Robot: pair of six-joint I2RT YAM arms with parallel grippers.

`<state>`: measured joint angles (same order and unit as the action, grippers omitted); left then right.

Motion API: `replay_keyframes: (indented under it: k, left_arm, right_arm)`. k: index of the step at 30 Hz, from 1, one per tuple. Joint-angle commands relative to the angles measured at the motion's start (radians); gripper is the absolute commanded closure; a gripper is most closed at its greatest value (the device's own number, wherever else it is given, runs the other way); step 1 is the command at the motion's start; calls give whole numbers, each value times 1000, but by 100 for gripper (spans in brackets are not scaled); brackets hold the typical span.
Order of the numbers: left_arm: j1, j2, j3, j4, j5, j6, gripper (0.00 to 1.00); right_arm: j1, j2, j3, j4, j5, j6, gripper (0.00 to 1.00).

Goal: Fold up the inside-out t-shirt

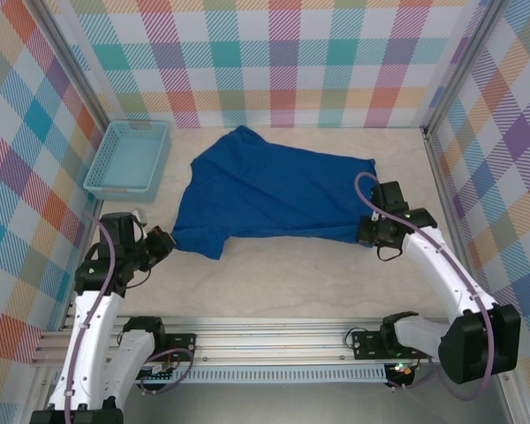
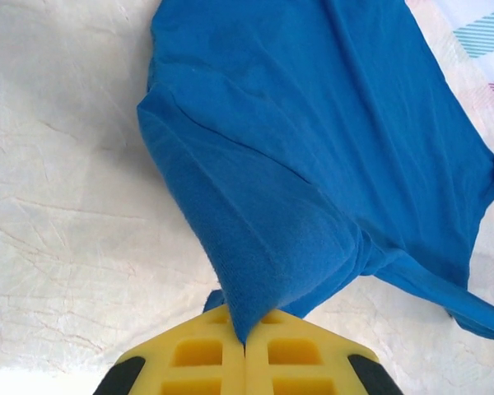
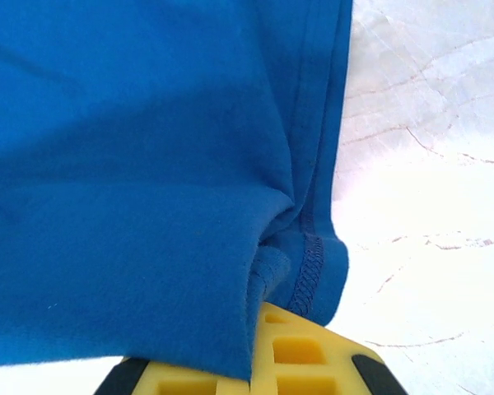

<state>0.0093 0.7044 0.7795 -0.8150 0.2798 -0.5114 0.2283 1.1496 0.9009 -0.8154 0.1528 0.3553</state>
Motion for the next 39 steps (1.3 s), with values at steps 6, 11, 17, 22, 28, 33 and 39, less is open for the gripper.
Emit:
replay_keyframes:
  k: [6,11,17,22,28,33,39]
  left_arm:
    - [11,114,215,129,-96,-31,100]
    - [12,164,516,132,-186,23,100]
    - [12,15,672,13,-294,138,100]
    - [12,-103,597,-134,-251,137,100]
    - [12,-132,463,-203,-235,140,100]
    - [12,83,430,18,-231,72,100]
    - [21,572,859,181,-312,91,100]
  right_arm:
    - [-40,93,278,19,154,-115,100]
    - [-43,87,520,-65,135,-184,100]
    - [-38,-154,552,-189,30,-177,100]
    - [-37,-295,491,-327,-18,-155,100]
    - [-37,-349,337,-322,-62,-114,100]
    - [-37,-157,372,-75,-45,-117,100]
    - [-70,296,855,145,129,-254,100]
